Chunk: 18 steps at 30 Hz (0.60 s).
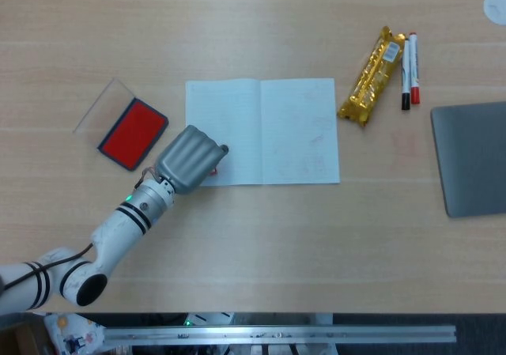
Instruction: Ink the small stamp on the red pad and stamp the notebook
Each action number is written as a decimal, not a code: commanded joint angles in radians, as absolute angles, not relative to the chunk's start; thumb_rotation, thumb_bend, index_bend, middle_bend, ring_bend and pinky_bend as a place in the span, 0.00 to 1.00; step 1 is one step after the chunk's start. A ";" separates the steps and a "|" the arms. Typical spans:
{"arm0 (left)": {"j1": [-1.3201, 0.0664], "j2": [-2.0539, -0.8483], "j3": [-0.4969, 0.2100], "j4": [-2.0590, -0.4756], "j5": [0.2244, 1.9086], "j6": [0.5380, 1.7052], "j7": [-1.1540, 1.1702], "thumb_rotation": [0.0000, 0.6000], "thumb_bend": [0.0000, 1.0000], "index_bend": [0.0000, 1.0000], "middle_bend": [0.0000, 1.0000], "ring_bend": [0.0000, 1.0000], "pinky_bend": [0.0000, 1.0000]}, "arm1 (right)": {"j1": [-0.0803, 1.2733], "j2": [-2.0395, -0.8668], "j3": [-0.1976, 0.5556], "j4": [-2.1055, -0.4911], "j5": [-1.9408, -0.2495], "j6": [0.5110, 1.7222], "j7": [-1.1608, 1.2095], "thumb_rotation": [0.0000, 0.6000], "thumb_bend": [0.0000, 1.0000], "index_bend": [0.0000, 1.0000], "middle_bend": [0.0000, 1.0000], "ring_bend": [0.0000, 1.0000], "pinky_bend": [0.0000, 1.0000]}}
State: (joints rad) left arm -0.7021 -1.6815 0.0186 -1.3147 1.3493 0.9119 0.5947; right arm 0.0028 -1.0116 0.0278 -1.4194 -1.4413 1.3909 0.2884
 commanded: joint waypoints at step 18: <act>-0.630 -1.380 0.036 -1.586 1.423 1.045 0.496 1.00 0.38 0.58 1.00 1.00 1.00 | 0.024 -1.020 0.034 -1.429 -1.459 1.383 0.287 1.00 0.20 0.26 0.35 0.19 0.30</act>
